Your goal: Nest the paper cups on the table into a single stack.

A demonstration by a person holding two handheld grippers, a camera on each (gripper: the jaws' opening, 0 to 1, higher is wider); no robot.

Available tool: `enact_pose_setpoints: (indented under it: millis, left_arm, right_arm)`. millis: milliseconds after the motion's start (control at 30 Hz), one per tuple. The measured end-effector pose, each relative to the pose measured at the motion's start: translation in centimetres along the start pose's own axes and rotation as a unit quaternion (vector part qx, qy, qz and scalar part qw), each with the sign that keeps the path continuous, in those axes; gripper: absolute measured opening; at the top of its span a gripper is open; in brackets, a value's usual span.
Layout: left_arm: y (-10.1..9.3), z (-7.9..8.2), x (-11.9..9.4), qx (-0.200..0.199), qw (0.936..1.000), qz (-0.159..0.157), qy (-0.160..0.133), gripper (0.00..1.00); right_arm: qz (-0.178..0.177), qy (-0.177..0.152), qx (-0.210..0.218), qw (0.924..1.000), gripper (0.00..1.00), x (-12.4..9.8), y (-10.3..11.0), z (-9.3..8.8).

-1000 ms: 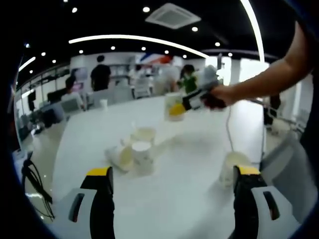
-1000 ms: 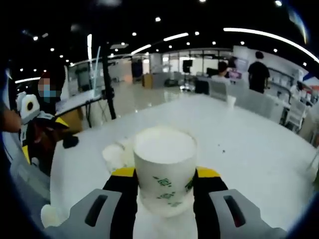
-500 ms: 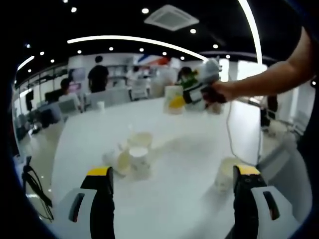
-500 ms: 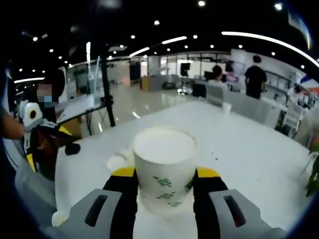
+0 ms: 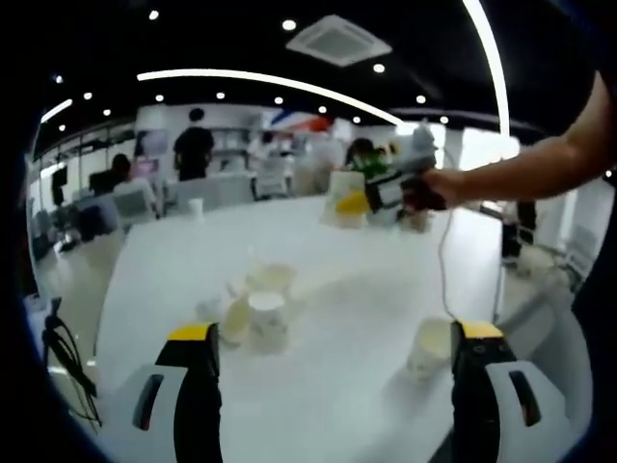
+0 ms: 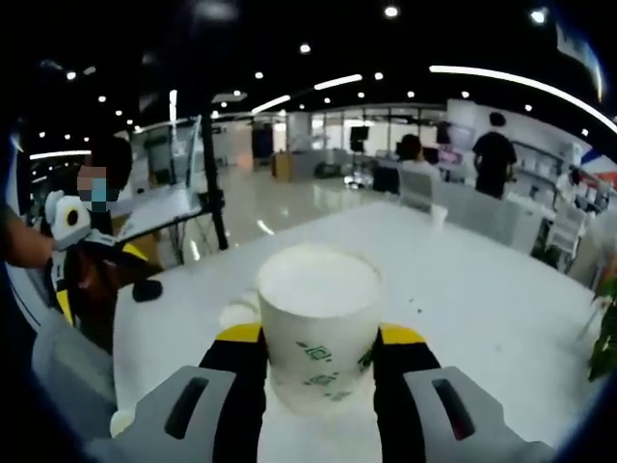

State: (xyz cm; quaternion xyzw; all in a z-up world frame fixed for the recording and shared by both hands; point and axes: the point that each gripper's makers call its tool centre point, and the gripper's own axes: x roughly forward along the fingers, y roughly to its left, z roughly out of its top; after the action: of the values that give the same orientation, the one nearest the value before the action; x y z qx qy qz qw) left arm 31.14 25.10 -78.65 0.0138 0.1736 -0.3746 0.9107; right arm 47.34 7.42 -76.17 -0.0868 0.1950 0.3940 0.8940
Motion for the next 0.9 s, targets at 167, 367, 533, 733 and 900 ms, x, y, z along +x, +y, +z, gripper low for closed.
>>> enact_pose_setpoints:
  millis: [167,367,533,733,900]
  left_arm:
    - [-0.2,-0.2,-0.2,-0.011,0.9999,0.000,0.001,0.98]
    - [-0.3,-0.2,-0.5,-0.028,0.9996,-0.002,-0.001,0.98]
    - [-0.4,-0.1,-0.5,-0.024,0.9997,-0.005,0.000,0.98]
    - [-1.1,0.6,-0.1,-0.032,0.9992,-0.022,-0.004,0.98]
    - [-4.2,-2.2,7.5,-0.035,0.9988,-0.034,-0.002,0.98]
  right_arm:
    - [0.001,0.002,-0.003,1.0000,0.40,-0.2,0.4,-0.1]
    - [0.003,0.001,-0.007,1.0000,0.40,-0.8,0.9,0.1]
    - [0.009,0.000,-0.011,0.9999,0.40,-1.0,1.7,0.0]
    - [0.024,-0.008,-0.012,0.9996,0.40,-1.2,3.2,0.2]
    - [0.046,-0.027,-0.008,0.9986,0.40,-2.7,-3.2,-6.5]
